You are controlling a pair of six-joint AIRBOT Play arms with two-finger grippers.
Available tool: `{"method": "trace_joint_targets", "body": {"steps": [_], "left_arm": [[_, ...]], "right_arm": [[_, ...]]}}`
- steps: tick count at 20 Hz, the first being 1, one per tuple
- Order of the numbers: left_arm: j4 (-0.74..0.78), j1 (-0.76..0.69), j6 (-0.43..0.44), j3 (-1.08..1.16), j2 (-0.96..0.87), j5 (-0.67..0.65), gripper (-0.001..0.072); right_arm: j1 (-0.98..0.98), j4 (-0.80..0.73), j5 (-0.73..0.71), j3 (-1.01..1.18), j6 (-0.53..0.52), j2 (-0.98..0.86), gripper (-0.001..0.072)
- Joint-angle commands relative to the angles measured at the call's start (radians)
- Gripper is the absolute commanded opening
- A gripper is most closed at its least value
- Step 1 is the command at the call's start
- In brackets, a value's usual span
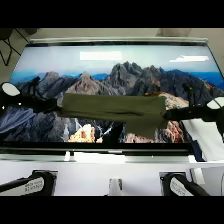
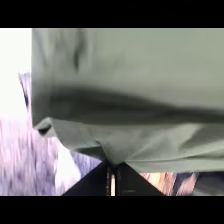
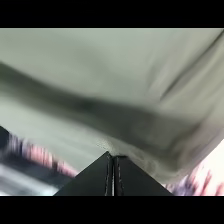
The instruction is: Fold the shirts.
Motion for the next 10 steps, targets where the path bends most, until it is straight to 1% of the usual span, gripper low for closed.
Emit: {"method": "trace_joint_targets", "body": {"steps": [1,3,6,7,9,10], "left_arm": [[0.002,0.0,-0.068,0.195,-0.149,0.012,0.003],[-0.002,0.0,-0.092,0.319,-0.256,-0.005,0.003],[-0.092,0.0,-0.091,0.473,-0.394,-0.006,0.0032],[-0.118,0.0,-0.092,0.509,-0.435,-0.007,0.0031],[-0.125,0.0,-0.13,0.527,-0.496,-0.017,0.0032],[-0.125,0.001,-0.14,0.527,-0.524,-0.037,0.0048]], "right_arm": [[0.005,0.07,-0.081,0.18,0.006,-0.149,0.0025],[0.025,0.08,-0.138,0.278,0.008,-0.236,0.0025],[0.066,0.079,-0.191,0.389,0.035,-0.367,0.0026],[0.079,0.08,-0.2,0.402,0.042,-0.406,0.0027],[0.087,0.076,-0.2,0.402,0.064,-0.461,0.0028],[0.087,0.076,-0.19,0.402,0.063,-0.481,0.0028]]}}
